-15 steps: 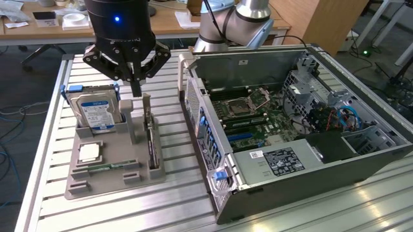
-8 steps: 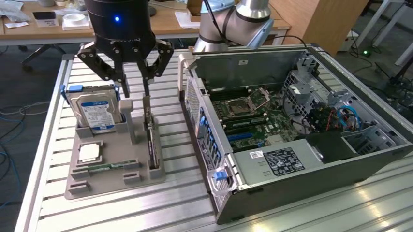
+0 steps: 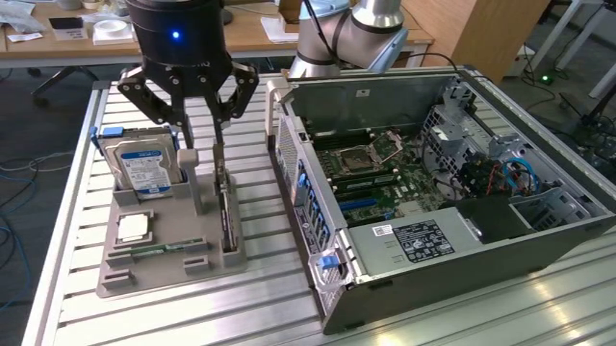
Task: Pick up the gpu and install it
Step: 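Pick up the gpu and move the gpu toward the slot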
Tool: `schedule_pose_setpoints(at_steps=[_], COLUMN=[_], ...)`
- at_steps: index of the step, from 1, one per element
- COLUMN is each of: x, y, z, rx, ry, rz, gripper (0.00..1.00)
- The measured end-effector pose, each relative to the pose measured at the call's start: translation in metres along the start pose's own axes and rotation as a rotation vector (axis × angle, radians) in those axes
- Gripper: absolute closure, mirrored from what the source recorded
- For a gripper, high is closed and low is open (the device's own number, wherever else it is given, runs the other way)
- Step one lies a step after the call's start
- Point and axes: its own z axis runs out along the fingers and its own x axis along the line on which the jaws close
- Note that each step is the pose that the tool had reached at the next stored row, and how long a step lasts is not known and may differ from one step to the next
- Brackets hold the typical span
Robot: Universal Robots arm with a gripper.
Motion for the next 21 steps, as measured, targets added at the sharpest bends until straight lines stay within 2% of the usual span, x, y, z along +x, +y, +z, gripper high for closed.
schedule_pose_setpoints(at_steps=[21], x=[0.001], y=[-0.0018], z=[0.0382], rx=[0.0], ry=[0.0], rz=[0.001], gripper=[0.58])
